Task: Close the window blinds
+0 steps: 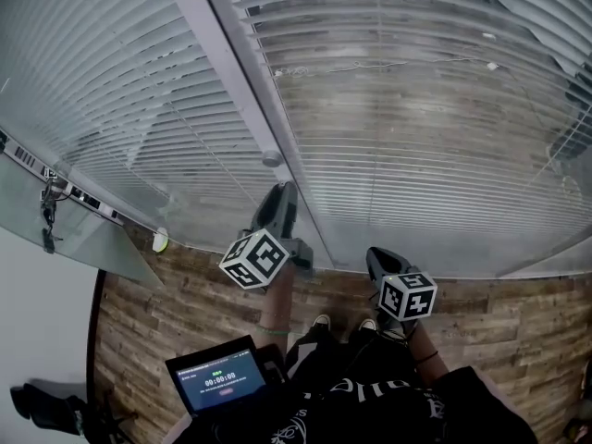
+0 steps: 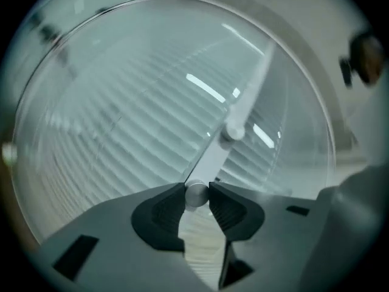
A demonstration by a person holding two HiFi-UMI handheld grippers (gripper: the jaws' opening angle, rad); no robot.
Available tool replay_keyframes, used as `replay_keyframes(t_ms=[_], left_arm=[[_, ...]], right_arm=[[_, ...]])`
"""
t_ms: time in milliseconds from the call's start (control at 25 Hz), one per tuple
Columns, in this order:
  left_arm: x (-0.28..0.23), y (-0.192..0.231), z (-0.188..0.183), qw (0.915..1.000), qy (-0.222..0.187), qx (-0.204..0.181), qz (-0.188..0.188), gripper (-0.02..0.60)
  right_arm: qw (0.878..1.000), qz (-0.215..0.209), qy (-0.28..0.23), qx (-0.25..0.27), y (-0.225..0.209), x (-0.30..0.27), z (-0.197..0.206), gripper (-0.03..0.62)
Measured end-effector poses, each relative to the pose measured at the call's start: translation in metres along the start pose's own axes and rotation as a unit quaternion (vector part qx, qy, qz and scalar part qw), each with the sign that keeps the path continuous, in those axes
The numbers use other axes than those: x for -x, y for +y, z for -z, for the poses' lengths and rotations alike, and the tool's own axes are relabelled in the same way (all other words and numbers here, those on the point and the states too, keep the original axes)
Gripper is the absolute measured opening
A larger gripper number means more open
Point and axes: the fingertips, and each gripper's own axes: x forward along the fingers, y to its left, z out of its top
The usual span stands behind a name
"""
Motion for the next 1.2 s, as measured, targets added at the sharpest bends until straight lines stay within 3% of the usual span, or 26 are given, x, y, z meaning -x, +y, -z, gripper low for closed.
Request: replay_keyframes(t_ms=[40, 80, 160, 200, 240, 320, 480, 520, 560, 680, 720, 760, 800, 840, 880, 960, 1000, 1040, 1080, 1120, 1200], left_arm=[[0.0, -0.003, 0.002, 0.9931, 0.025, -0.113, -0.02, 0.124], [0.001, -0.004, 0.007, 0.9717, 0.051, -0.227, -0.038, 0.124], [0.0, -0.003, 0.017, 0.9067, 0.088, -0.408, -0.058, 0.124], [0.0, -0.002, 0.021, 0.878, 0.096, -0.465, -0.058, 0.124], [-0.001, -0.003, 0.023, 0.8548, 0.1, -0.506, -0.055, 0.124], [0.0, -0.006, 0.025, 0.8165, 0.104, -0.566, -0.046, 0.124], [0.004, -0.016, 0.025, 0.7582, 0.101, -0.644, -0.014, 0.124], [0.006, -0.019, 0.026, 0.7385, 0.102, -0.667, 0.001, 0.126], [0.007, -0.021, 0.028, 0.713, 0.105, -0.693, 0.016, 0.126], [0.005, -0.021, 0.031, 0.6294, 0.118, -0.767, 0.041, 0.126], [0.003, -0.02, 0.032, 0.611, 0.118, -0.782, 0.042, 0.126], [0.001, -0.019, 0.031, 0.6055, 0.116, -0.786, 0.04, 0.126], [0.0, -0.018, 0.031, 0.6177, 0.114, -0.777, 0.036, 0.126], [-0.001, -0.017, 0.029, 0.6485, 0.111, -0.752, 0.031, 0.126], [-0.002, -0.015, 0.028, 0.6942, 0.109, -0.711, 0.028, 0.127], [-0.004, -0.014, 0.026, 0.8021, 0.094, -0.589, 0.034, 0.129], [-0.003, -0.015, 0.024, 0.8499, 0.081, -0.519, 0.04, 0.143], [-0.002, -0.018, 0.021, 0.8881, 0.066, -0.453, 0.045, 0.163], [-0.001, -0.02, 0.017, 0.9176, 0.053, -0.391, 0.047, 0.181], [0.001, -0.022, 0.011, 0.9408, 0.04, -0.333, 0.045, 0.189], [0.002, -0.018, 0.0, 0.9736, 0.02, -0.226, 0.028, 0.187]], right_arm=[[1.0, 0.001, 0.0, -0.001, -0.001, 0.0, 0.001, 0.018], [1.0, 0.001, 0.0, -0.001, -0.002, 0.0, 0.004, 0.018], [1.0, 0.001, 0.002, -0.002, -0.004, -0.003, 0.01, 0.018], [1.0, 0.002, 0.003, -0.003, -0.005, -0.004, 0.013, 0.018], [1.0, 0.002, 0.004, -0.003, -0.006, -0.005, 0.015, 0.018], [1.0, 0.002, 0.007, -0.004, -0.006, -0.005, 0.017, 0.018], [1.0, -0.001, 0.009, -0.003, -0.002, 0.0, 0.015, 0.018], [1.0, -0.003, 0.009, -0.002, -0.001, 0.001, 0.016, 0.018], [1.0, -0.005, 0.01, -0.002, 0.0, 0.002, 0.017, 0.018], [1.0, -0.008, 0.016, -0.001, 0.001, -0.002, 0.018, 0.018], [1.0, -0.008, 0.019, -0.001, 0.001, -0.004, 0.018, 0.018], [1.0, -0.009, 0.021, -0.001, 0.002, -0.006, 0.018, 0.018], [1.0, -0.01, 0.022, 0.0, 0.003, -0.007, 0.018, 0.018], [1.0, -0.012, 0.022, 0.0, 0.005, -0.008, 0.017, 0.018], [1.0, -0.013, 0.021, 0.0, 0.006, -0.009, 0.018, 0.018], [1.0, -0.015, 0.02, 0.0, 0.006, -0.009, 0.019, 0.018], [1.0, -0.015, 0.02, 0.0, 0.006, -0.009, 0.021, 0.018], [1.0, -0.014, 0.02, 0.0, 0.005, -0.009, 0.022, 0.018], [1.0, -0.014, 0.02, 0.0, 0.005, -0.007, 0.022, 0.018], [1.0, -0.013, 0.02, 0.0, 0.005, -0.006, 0.022, 0.018], [1.0, -0.01, 0.019, -0.001, 0.004, 0.0, 0.019, 0.018]])
